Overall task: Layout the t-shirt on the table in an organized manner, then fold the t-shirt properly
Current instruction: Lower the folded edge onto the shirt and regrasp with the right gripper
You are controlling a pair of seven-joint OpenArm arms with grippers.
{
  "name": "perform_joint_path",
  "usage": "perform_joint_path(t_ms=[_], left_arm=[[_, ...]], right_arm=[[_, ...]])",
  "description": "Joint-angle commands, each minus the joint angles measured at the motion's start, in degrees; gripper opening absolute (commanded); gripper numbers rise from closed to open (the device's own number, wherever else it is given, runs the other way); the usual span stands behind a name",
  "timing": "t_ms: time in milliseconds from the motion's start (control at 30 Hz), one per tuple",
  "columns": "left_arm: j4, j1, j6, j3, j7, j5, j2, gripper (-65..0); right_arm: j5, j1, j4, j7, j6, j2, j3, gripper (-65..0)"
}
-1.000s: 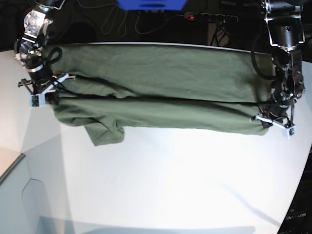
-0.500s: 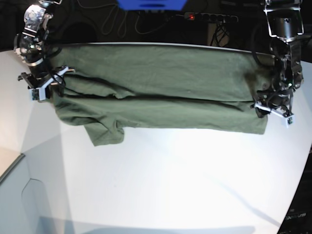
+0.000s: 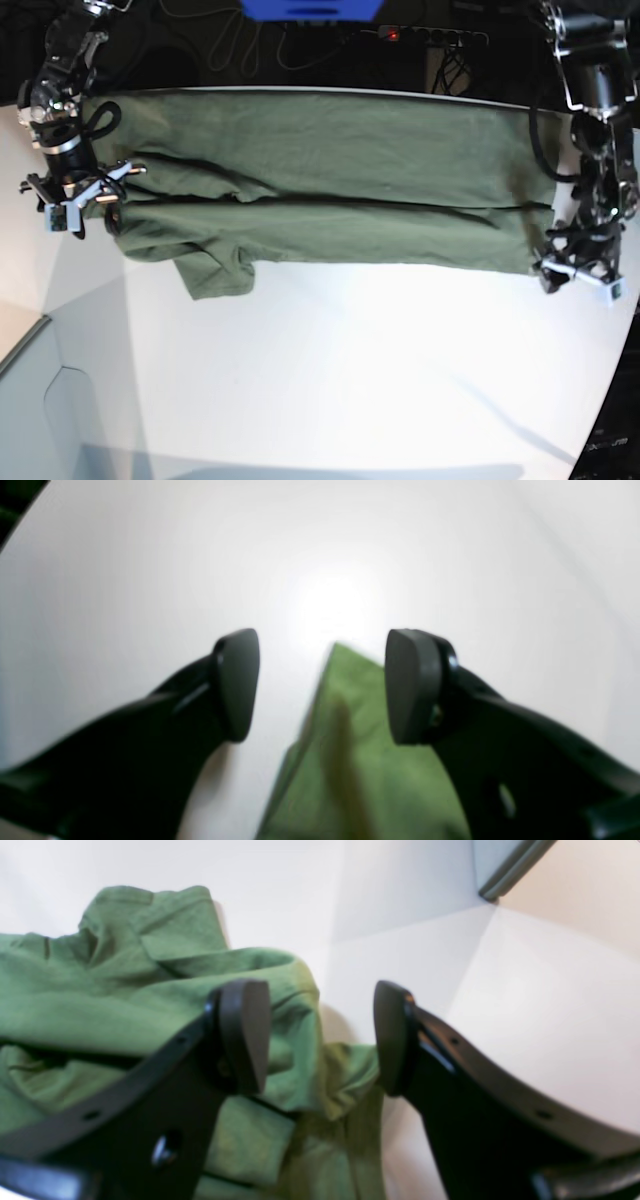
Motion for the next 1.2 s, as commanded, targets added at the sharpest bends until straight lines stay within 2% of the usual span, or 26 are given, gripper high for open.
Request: perform_joint_path(t_ms=[0, 167, 267, 367, 500, 733, 800, 933, 1000, 1067, 1167], left_arm=[[-1.63, -2.41, 0.36, 0.74, -0.69, -0.24, -0.89, -26.5], [-12.45, -8.30, 0.54, 1.89, -0.69, -0.06, -0.80, -26.5], [-15.88, -10.50, 0.27, 1.71, -0.87, 4.42, -0.45, -26.5], [-18.69, -12.43, 0.01, 1.71, -1.05, 9.08, 1.13, -26.5], [-20.18, -13.05, 0.01, 1.71, -4.91, 13.65, 2.89, -26.5], [-23.26, -13.22, 0.01, 1.71, -6.14, 15.59, 3.33, -27.2], [-23.26, -13.22, 0.01, 1.71, -6.14, 15.59, 3.33, -31.5], [-23.26, -13.22, 0.01, 1.71, -6.23, 15.50, 3.33, -45.5], [-23.26, -13.22, 0.01, 1.71, -6.23, 15.32, 3.33, -50.3], [-23.26, -13.22, 0.01, 1.71, -6.23, 15.32, 3.33, -50.9], [-23.26, -13.22, 0.01, 1.71, -6.23, 15.32, 3.33, -51.0]], right_arm=[[0.76, 0.28, 0.87, 1.61, 0.09, 0.30, 0.03, -31.8], [0.76, -0.25, 0.87, 1.61, 0.09, 0.21, 0.21, -31.8], [0.76, -0.25, 0.96, 1.61, 0.09, 0.47, 0.21, -31.8], [0.76, -0.25, 1.22, 1.61, 0.09, 0.47, 0.30, -31.8], [0.76, 0.01, 1.31, 1.61, 0.09, 0.21, 0.12, -31.8], [0.76, 0.45, 1.40, 1.70, 0.09, 0.38, 0.03, -31.8], [0.76, 1.42, 1.40, 1.70, 0.09, 0.38, 0.03, -31.8], [0.76, 3.62, 1.40, 1.61, 0.09, 0.21, -0.23, -31.6], [0.67, 4.23, 1.22, 0.03, 0.09, 0.38, -3.31, -30.7], [0.40, 4.59, 1.13, -3.49, 0.09, 1.44, -7.62, -28.1], [-3.20, 6.78, 0.52, -8.32, 0.09, 3.11, -15.70, -24.5]])
